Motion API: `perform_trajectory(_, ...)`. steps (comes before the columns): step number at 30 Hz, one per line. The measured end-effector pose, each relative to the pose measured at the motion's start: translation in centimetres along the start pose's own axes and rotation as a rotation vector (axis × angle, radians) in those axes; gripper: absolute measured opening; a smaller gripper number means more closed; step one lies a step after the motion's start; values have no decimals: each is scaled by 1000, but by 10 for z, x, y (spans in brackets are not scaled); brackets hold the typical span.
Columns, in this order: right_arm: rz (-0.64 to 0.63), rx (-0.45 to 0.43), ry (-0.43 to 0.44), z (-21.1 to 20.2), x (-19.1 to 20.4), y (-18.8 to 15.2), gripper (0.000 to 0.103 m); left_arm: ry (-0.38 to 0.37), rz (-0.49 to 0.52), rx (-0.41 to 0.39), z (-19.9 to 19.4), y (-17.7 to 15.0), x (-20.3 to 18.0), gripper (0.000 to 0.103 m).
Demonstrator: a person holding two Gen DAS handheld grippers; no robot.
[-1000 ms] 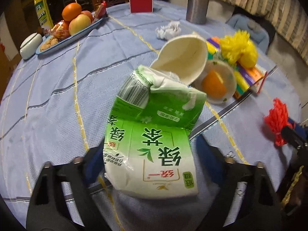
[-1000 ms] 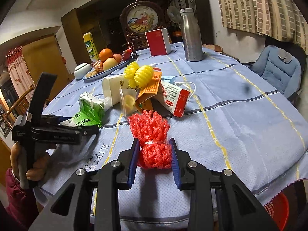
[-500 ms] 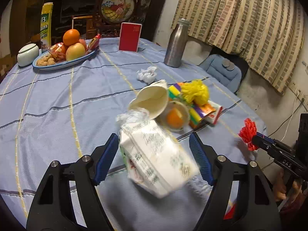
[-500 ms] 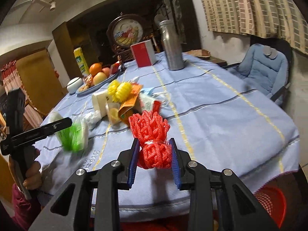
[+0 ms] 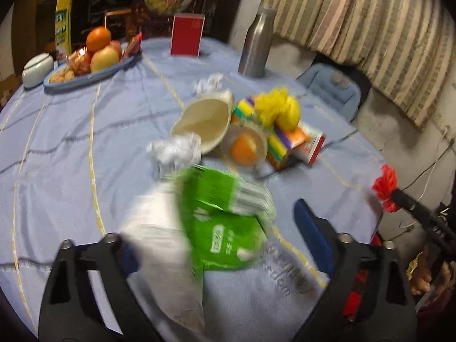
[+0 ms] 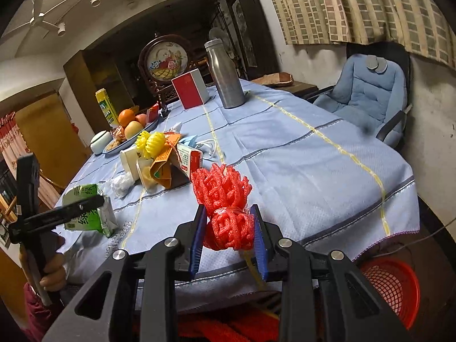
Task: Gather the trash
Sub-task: 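Close the left tool on the green tea carton and lift it, then drop the tea carton and red net into the wastebasket with both tools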
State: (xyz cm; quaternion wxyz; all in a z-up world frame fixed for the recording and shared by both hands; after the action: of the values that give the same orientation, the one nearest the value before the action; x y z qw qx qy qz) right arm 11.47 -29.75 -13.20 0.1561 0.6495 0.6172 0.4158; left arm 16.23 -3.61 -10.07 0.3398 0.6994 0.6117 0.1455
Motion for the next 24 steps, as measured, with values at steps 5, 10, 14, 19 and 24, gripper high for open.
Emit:
perform_trajectory(5,-1,12,0,4,0,-3,31,133,62,101,24,-12,-7,94)
perform_trajectory(10,10,5,-3,2,-4,-3,31,60,-36,85,21,-5,7,79)
perform_trajectory(14,19,-5,-4,-3,-7,-2,31,16,-73,29,6,-1,13,78)
perform_trajectory(19,20,-35,-34,-18,-16,3,31,-56,-58,-17,-19,10,-3,78)
perform_trajectory(24,42,-50,-128,-44,-49,-5,31,-105,51,-42,-33,11,-48,79)
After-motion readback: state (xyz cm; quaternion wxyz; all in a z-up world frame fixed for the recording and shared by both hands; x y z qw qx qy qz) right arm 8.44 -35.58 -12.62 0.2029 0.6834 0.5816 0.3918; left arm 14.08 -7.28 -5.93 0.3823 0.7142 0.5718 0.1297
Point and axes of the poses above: each gripper's, at about its wrist camera, not at the fingertips, and z roughly the way its jaws point, x to its left, y to its top, the point moved 6 cm from there along z, roughly the way its jaws point, and after that the axes turned 3 degrees about -z, right-handed, at the moved point
